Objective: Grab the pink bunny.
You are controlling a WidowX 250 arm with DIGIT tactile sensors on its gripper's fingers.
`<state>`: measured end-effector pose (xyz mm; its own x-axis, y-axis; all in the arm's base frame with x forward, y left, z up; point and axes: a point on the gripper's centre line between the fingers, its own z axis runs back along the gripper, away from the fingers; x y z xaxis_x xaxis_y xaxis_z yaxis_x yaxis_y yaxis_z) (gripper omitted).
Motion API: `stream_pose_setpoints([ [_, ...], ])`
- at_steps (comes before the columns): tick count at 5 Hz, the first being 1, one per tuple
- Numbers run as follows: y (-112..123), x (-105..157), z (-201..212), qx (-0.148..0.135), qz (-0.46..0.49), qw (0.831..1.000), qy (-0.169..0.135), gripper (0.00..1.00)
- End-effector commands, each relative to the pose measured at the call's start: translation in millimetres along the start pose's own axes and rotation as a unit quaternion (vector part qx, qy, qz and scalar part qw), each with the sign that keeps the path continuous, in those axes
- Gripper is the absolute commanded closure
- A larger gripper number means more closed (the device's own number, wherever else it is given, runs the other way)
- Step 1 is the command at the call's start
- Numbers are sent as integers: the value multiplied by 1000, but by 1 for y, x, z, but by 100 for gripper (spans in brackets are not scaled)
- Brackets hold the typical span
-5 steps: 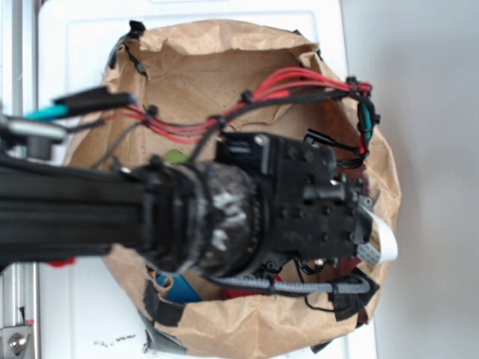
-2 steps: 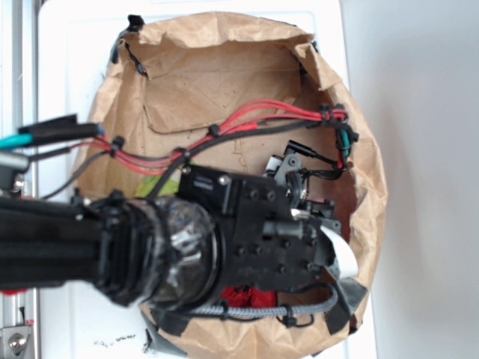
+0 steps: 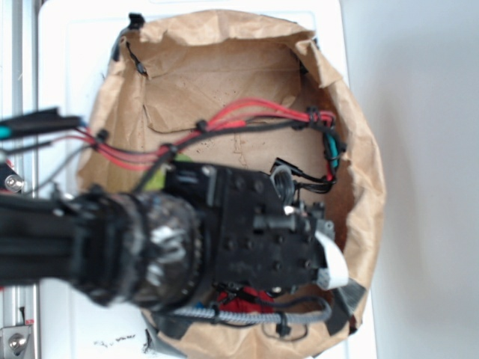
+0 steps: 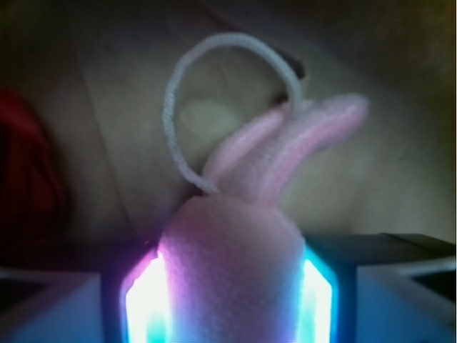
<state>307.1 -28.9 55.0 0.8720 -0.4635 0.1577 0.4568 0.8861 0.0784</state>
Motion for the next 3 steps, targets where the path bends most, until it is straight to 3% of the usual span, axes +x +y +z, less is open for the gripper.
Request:
stream_pose_setpoints([
  [1, 11, 9, 90, -66, 42, 995, -59, 100],
  [2, 27, 7, 109, -85, 81, 991, -66, 100],
  [3, 49, 6, 128, -86, 147, 981, -98, 100],
])
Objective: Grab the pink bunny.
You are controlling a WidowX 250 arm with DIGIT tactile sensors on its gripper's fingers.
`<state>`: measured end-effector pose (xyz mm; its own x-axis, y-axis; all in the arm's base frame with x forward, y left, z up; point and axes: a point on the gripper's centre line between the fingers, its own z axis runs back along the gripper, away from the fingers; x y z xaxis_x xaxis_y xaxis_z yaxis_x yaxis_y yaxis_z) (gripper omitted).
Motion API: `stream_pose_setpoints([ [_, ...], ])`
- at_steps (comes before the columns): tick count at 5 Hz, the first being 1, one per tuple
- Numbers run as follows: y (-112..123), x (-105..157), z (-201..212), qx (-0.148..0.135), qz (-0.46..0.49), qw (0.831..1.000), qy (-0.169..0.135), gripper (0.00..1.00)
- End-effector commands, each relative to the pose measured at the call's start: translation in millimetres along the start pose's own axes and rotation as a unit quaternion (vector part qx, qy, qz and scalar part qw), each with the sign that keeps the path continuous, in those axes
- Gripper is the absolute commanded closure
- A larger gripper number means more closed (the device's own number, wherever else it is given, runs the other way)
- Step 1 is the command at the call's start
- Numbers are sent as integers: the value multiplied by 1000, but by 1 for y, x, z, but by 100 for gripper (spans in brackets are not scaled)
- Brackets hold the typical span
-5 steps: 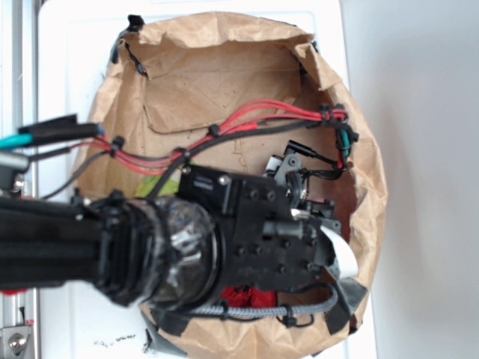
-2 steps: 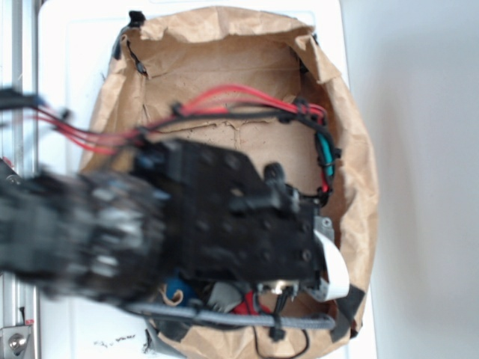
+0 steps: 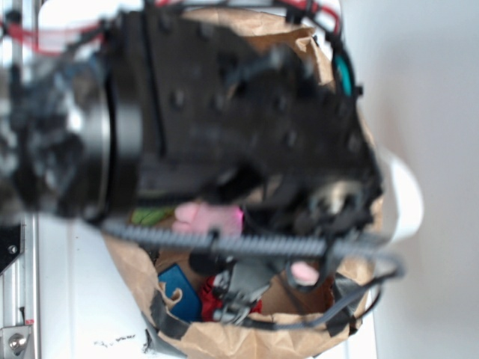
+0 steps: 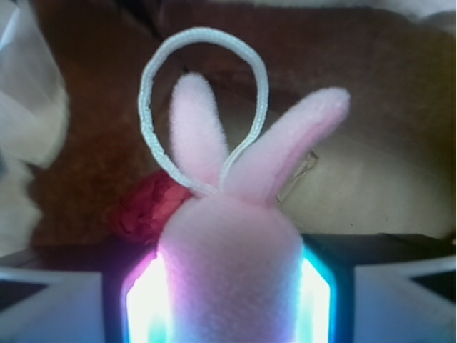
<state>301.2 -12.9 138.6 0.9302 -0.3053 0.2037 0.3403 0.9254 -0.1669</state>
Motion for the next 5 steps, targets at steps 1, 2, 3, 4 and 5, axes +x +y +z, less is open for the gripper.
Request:
stream_pose_setpoints([
  [1, 19, 6, 66, 43, 90, 989, -108, 100],
  [2, 4, -1, 73, 78, 102, 988, -89, 100],
  [3, -3, -7, 74, 130, 138, 978, -86, 100],
  [4, -2, -12, 67, 156, 145, 976, -30, 100],
  [5, 6, -16, 67, 139, 145, 980, -8, 100],
])
